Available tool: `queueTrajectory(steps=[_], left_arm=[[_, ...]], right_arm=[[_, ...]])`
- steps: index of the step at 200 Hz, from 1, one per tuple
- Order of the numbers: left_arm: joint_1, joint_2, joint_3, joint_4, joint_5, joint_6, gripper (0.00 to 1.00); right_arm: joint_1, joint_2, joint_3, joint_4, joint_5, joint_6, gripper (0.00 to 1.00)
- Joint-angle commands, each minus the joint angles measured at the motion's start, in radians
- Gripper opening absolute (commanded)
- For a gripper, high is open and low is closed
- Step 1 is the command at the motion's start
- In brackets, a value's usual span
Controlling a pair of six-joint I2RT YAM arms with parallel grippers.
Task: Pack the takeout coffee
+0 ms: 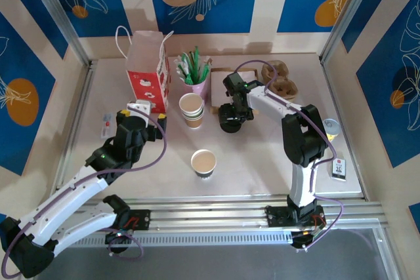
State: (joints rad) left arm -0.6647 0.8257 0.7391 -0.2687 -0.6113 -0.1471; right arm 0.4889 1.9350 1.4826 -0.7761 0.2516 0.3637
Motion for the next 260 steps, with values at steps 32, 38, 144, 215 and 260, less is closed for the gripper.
queueTrajectory(steps=[32,38,144,215,260], left_arm=[[0.007,-0.003,-0.012,0.031,-0.004,0.015,1.0],[0.007,-0.003,-0.012,0.032,-0.004,0.017,1.0],[0.007,-0.005,-0.014,0.032,-0.004,0.019,1.0],[0.007,-0.005,-0.014,0.034,-0.005,0.021,1.0],[0.007,-0.007,-0.015,0.035,-0.005,0.022,1.0]], right_arm=[[-0.007,0.017,0.034,-0.018,-0.009,-0.017,0.73],[-0.008,0.017,0.034,-0.019,-0.009,-0.016,0.73],[-0.007,0.031,0.041,-0.02,-0.01,-0.012,0.79],[-0.007,0.064,0.063,-0.021,-0.01,-0.012,0.77],[-0.007,0.042,0.055,-0.022,-0.008,-0.012,0.7]])
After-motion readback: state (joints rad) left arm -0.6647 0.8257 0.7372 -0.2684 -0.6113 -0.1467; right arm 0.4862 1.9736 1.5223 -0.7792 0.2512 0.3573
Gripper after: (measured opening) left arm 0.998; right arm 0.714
